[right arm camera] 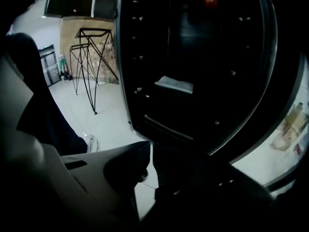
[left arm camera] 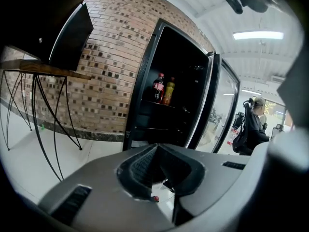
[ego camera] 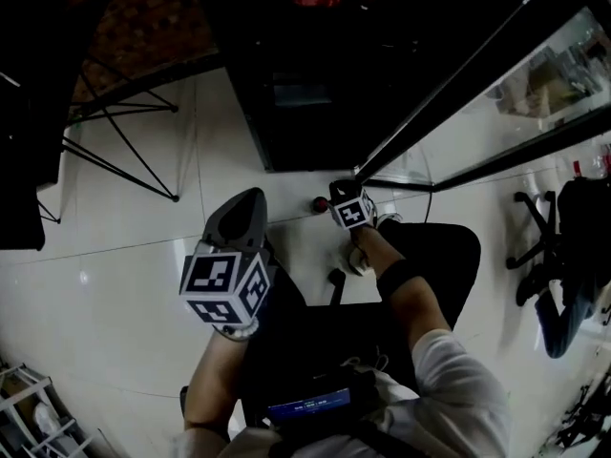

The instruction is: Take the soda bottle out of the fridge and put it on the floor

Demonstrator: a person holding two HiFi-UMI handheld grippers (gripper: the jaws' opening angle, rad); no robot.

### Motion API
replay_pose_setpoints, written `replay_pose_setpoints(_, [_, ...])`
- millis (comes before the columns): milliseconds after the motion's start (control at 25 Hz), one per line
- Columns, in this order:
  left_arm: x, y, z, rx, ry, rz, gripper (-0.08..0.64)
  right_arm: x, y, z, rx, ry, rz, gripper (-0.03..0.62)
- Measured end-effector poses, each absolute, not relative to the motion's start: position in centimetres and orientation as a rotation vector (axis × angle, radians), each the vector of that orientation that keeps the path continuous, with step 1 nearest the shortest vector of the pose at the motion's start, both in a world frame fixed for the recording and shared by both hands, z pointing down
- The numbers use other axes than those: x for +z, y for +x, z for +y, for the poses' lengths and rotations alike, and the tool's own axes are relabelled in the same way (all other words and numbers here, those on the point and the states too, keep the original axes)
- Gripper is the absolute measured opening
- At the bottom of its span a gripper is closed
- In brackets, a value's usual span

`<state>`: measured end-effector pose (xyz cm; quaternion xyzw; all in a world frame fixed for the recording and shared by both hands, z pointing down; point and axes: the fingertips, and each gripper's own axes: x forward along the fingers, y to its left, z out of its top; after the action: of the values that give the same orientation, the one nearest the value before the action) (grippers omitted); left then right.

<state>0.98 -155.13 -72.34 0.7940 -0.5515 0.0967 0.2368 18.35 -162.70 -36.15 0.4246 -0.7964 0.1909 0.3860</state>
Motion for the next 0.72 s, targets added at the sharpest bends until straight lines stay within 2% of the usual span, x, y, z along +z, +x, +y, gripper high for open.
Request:
replay_pose_setpoints(80, [-72.8, 0.9, -155.0, 0.264, 2.189, -1.524, 0.002, -40.0, 19.1, -163.4, 0.447, 1.126, -2.062, 0.018])
replay_pose_setpoints(400, [-72.9, 2.1, -154.5, 0.258, 2.218, -1.503, 0.002, -56.4, 21.6, -164.0, 0.362, 1.315, -2.283, 0.018])
replay_pose_setpoints(720, [-74.3, 3.9, -153.4, 0.249, 2.333, -1.475, 0.002, -70.5, 24.9, -159.3, 0.382, 1.531, -2.441, 0.017])
